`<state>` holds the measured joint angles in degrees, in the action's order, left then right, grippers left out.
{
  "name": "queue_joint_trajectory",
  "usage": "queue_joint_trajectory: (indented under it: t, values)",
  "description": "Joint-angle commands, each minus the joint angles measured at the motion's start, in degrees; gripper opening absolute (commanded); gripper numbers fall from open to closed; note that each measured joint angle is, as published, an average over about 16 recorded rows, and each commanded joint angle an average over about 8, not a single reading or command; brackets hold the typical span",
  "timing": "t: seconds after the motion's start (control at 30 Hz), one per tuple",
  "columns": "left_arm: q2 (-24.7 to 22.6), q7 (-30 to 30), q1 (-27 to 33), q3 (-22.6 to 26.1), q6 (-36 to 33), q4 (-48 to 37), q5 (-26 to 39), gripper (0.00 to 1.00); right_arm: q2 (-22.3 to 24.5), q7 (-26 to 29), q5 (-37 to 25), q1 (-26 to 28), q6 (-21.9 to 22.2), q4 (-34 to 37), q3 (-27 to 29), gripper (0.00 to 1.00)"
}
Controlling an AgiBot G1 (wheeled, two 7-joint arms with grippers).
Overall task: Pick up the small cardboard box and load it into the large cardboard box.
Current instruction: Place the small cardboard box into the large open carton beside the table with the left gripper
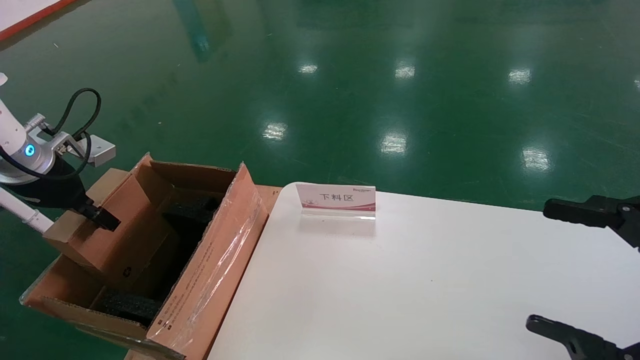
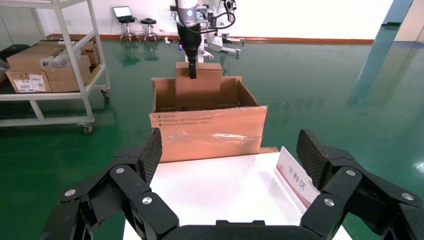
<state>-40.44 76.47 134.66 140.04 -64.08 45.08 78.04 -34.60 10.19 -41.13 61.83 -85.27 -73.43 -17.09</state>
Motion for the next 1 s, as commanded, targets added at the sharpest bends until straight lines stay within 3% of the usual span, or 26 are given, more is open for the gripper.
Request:
queue_joint_trajectory:
  t: [0.03,0.1,0.17,0.33,0.43,1.0]
  values:
    - [0.0,0.2,-0.33,0.1,0.08,0.17,0.04,0.0,0.0,0.0,0.0,0.0,0.0,0.0,-0.01,1.0]
    - [-0.08,0.28,-0.66,0.21,-0.04,0.24,0.06,0.02,0.0,-0.01,0.01,0.0,0.01,0.0,-0.01,1.0]
    - [-0.18,0.31,-0.89,0.31,-0.2,0.25,0.08,0.15,0.01,-0.01,0.01,0.0,0.01,0.0,-0.02,1.0]
    - [-0.64,0.37,-1.25,0.53,-0.48,0.12,0.3,0.75,0.01,-0.02,0.02,0.0,0.02,0.01,-0.02,1.0]
    - [-0.8,0.41,-1.37,0.58,-0.51,0.08,0.37,0.98,0.02,-0.03,0.02,-0.01,0.03,0.02,-0.02,1.0]
    - [-0.54,0.29,-1.22,0.61,-0.69,0.04,0.48,1.0,0.02,-0.01,0.03,-0.01,0.03,0.02,-0.02,1.0]
